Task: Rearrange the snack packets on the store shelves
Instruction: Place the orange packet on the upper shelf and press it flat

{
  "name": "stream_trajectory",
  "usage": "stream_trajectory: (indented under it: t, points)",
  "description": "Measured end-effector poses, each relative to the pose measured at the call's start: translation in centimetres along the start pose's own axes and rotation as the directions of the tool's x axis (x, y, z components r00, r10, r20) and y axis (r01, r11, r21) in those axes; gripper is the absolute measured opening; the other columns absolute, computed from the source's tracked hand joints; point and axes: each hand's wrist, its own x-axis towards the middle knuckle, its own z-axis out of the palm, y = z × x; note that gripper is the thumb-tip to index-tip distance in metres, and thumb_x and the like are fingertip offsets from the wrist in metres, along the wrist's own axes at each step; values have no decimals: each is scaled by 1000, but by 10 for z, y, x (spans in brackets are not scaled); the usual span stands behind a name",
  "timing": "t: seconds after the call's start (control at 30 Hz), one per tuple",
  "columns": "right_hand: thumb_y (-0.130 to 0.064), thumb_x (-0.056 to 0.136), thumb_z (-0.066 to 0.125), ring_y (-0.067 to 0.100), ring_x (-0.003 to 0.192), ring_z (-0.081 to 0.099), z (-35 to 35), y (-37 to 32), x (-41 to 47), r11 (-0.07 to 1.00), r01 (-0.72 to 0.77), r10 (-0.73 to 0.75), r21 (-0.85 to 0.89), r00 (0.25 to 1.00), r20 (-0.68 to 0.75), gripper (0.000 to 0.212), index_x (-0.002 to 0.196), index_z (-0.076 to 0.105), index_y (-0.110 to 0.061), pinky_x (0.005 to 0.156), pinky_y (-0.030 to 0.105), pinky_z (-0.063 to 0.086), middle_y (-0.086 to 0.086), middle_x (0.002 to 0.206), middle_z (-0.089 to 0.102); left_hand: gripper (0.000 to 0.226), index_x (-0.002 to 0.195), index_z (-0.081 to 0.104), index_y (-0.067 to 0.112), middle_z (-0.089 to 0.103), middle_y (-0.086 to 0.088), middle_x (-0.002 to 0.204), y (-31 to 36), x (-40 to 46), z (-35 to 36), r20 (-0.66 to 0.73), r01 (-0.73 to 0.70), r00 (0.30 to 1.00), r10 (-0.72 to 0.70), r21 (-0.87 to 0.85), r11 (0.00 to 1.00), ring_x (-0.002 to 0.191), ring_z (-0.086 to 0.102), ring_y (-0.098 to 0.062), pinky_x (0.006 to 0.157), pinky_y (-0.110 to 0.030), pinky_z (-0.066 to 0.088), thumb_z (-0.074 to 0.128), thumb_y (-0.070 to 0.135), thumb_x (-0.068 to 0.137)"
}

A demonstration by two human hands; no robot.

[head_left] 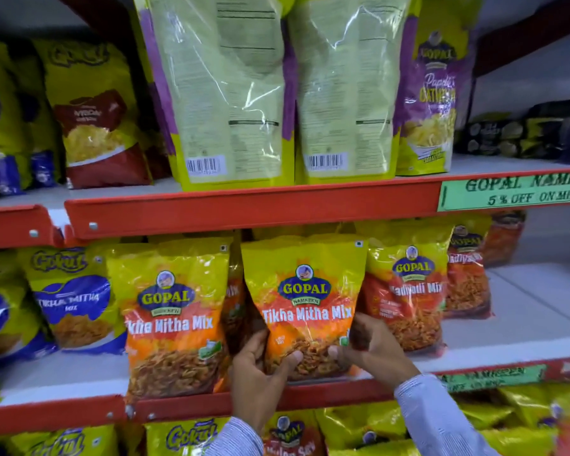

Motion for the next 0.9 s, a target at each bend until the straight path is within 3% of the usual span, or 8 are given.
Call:
stream_trajectory:
  t: [0.1, 0.17, 0.27, 0.37, 0.5, 0.63, 0.73, 0.9]
  points:
    - [-49, 59, 89, 19, 109, 71, -3, 3, -1, 999, 6, -4, 42, 999, -33, 70, 119, 64, -25, 98, 57, 54, 1, 116, 76, 86, 128, 58, 23, 67, 2, 131, 6, -4, -1, -5, -48, 999, 49, 95, 994, 115, 66, -6, 102, -39, 54, 91, 49, 54]
    - [-57, 66, 82, 17, 114, 67, -2, -9, -3, 995, 93, -100, -41, 972, -214, 72, 128, 57, -29, 100, 50, 53, -3, 123, 71, 96, 142, 45, 28, 51, 15, 143, 25, -6, -7, -93, -192, 969, 228, 295, 936, 130, 48, 2, 110, -23, 40, 89, 52, 59]
    - [-43, 85, 61, 21, 113, 59, -3, -49, 4, 869, 256, -462, -423, 725, -510, 47, 124, 60, -17, 101, 30, 43, 5, 119, 66, 69, 141, 47, 17, 47, 4, 149, 64, 10, -5, -90, -519, 756, 649, 523, 676, 142, 39, -10, 118, -25, 31, 76, 33, 80]
    - [-20, 94, 53, 33, 112, 56, -4, -87, 34, 617, 207, -708, -759, 568, -421, 28, 116, 64, -7, 105, 34, 35, 14, 115, 67, 42, 134, 54, 8, 59, -11, 138, 92, 45, 8, 58, -617, 572, 819, 688, 382, 135, 48, -29, 119, -46, 34, 61, 12, 93]
    - [-23, 90, 53, 39, 105, 59, -10, -93, 70, 442, 30, -677, -896, 667, -311, 24, 107, 68, -13, 98, 45, 36, 17, 106, 73, 37, 122, 61, 9, 72, -18, 117, 116, 78, 17, 142, -477, 641, 754, 843, 247, 111, 63, -42, 103, -51, 49, 57, 7, 86]
    - [-16, 86, 58, 41, 90, 65, -13, -98, 81, 338, 39, -760, -940, 600, -249, 17, 97, 69, -7, 88, 45, 34, 22, 92, 73, 50, 119, 67, 13, 74, -20, 112, 130, 86, 20, 161, -425, 762, 627, 856, 296, 102, 68, -43, 96, -45, 50, 65, 3, 70]
    - [-15, 86, 57, 44, 90, 64, -12, -98, 86, 330, 37, -773, -943, 585, -247, 18, 99, 66, -5, 87, 45, 34, 25, 96, 71, 56, 118, 67, 14, 74, -17, 111, 130, 88, 20, 170, -435, 728, 664, 864, 255, 99, 67, -43, 83, -47, 58, 72, 0, 64]
    - [-29, 97, 51, 34, 136, 43, 6, -75, 63, 351, 142, -705, -925, 691, -161, 44, 137, 51, -10, 119, 53, 27, 15, 138, 59, 53, 140, 47, 17, 53, -6, 148, 109, 75, 9, 313, -547, 632, 709, 828, 122, 140, 38, -34, 115, -62, 30, 55, 16, 88]
